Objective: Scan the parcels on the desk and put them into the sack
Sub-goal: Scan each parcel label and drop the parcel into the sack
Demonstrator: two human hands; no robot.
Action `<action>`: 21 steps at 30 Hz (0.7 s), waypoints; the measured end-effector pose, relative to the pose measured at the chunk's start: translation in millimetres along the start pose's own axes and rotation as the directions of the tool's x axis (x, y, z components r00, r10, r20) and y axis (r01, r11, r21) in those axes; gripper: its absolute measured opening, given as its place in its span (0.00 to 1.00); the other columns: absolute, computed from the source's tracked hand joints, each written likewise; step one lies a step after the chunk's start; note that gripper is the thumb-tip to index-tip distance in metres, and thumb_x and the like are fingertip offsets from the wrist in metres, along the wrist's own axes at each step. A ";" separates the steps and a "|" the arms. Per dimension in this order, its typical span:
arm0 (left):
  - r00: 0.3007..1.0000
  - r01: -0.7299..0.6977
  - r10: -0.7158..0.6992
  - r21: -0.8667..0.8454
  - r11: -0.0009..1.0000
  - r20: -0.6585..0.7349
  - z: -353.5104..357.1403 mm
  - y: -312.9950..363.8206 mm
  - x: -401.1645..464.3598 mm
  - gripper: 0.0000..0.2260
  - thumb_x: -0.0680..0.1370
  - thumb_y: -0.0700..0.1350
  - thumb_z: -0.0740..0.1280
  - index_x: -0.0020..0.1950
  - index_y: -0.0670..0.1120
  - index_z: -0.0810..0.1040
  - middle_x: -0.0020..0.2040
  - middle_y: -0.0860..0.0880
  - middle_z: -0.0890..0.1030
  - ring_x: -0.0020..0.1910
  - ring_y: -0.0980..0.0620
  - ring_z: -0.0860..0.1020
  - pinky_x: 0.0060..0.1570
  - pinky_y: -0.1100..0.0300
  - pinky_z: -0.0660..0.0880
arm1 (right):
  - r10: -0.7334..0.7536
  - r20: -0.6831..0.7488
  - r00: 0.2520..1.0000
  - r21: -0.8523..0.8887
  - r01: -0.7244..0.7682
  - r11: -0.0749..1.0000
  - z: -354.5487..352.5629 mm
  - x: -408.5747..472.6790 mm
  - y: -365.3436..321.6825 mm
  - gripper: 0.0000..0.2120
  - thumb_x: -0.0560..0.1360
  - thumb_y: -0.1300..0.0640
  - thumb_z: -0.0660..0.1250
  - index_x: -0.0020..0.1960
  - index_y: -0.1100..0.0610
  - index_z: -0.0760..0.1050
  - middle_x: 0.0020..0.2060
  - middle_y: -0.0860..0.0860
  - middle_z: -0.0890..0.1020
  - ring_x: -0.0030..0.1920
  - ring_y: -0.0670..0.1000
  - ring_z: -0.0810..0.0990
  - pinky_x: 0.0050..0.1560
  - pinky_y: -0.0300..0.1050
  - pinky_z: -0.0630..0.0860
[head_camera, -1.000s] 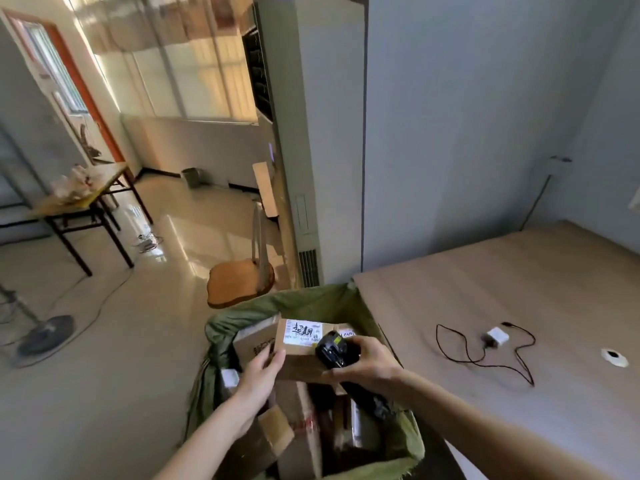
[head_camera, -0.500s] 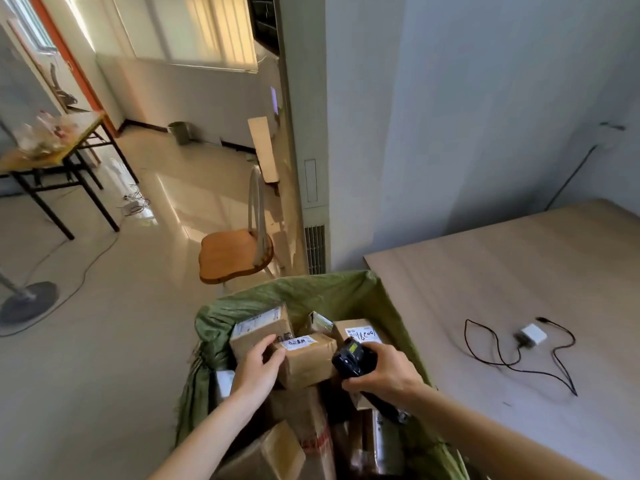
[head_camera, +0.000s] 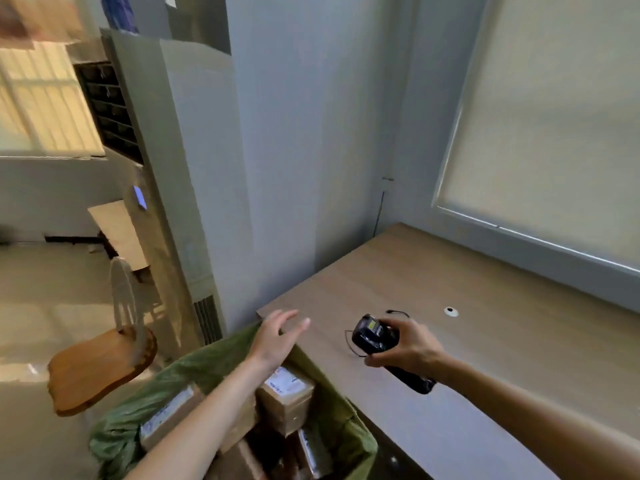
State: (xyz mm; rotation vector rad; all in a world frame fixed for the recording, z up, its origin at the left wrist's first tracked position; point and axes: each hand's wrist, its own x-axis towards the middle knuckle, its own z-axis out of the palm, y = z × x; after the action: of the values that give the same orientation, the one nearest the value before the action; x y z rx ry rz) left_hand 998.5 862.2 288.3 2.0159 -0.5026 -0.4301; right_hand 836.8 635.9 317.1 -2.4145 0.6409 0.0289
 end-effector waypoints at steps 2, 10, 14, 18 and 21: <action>0.992 -0.069 0.067 0.014 0.998 0.104 32.8 40.6 -0.7 0.28 0.76 0.64 0.68 0.74 0.55 0.71 0.72 0.52 0.72 0.72 0.50 0.69 0.72 0.50 0.66 | 0.070 -0.113 0.991 0.006 -0.070 0.998 -43.9 -32.7 22.2 0.28 0.57 0.35 0.79 0.56 0.37 0.79 0.43 0.40 0.84 0.43 0.41 0.83 0.48 0.43 0.82; 0.842 -0.403 0.360 0.027 0.915 0.402 193.6 229.2 -59.7 0.32 0.74 0.65 0.70 0.75 0.54 0.70 0.59 0.48 0.82 0.60 0.51 0.78 0.63 0.54 0.74 | 0.362 -0.432 0.826 0.113 -0.348 0.931 -197.3 -216.6 139.2 0.27 0.56 0.35 0.80 0.53 0.36 0.79 0.45 0.37 0.84 0.48 0.45 0.83 0.48 0.41 0.78; 0.741 -0.539 0.447 0.048 0.841 0.501 295.1 300.1 -118.9 0.36 0.68 0.72 0.66 0.72 0.56 0.73 0.65 0.47 0.79 0.63 0.48 0.78 0.64 0.49 0.75 | 0.486 -0.521 0.702 0.166 -0.475 0.864 -244.1 -324.5 209.1 0.40 0.49 0.31 0.75 0.62 0.36 0.79 0.49 0.39 0.85 0.51 0.47 0.83 0.52 0.43 0.79; 0.626 -0.619 0.503 -0.013 0.785 0.596 407.8 355.7 -198.0 0.33 0.71 0.69 0.68 0.72 0.55 0.74 0.69 0.47 0.77 0.67 0.48 0.76 0.67 0.52 0.72 | 0.583 -0.558 0.590 0.213 -0.578 0.788 -281.4 -440.7 274.4 0.39 0.51 0.31 0.75 0.62 0.36 0.80 0.49 0.39 0.85 0.51 0.47 0.83 0.50 0.43 0.79; 0.523 -0.662 0.524 -0.067 0.747 0.672 489.3 386.2 -265.6 0.32 0.73 0.68 0.68 0.74 0.56 0.72 0.72 0.48 0.75 0.70 0.49 0.73 0.70 0.51 0.70 | 0.638 -0.571 0.517 0.215 -0.656 0.723 -305.0 -526.3 318.2 0.34 0.56 0.33 0.78 0.62 0.35 0.80 0.49 0.41 0.85 0.51 0.48 0.83 0.52 0.44 0.81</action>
State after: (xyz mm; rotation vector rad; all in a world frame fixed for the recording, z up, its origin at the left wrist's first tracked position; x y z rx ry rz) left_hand 464.2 469.6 428.0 1.6611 -1.7017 -0.6673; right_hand 187.9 471.8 469.8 -2.0229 1.8490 -0.4651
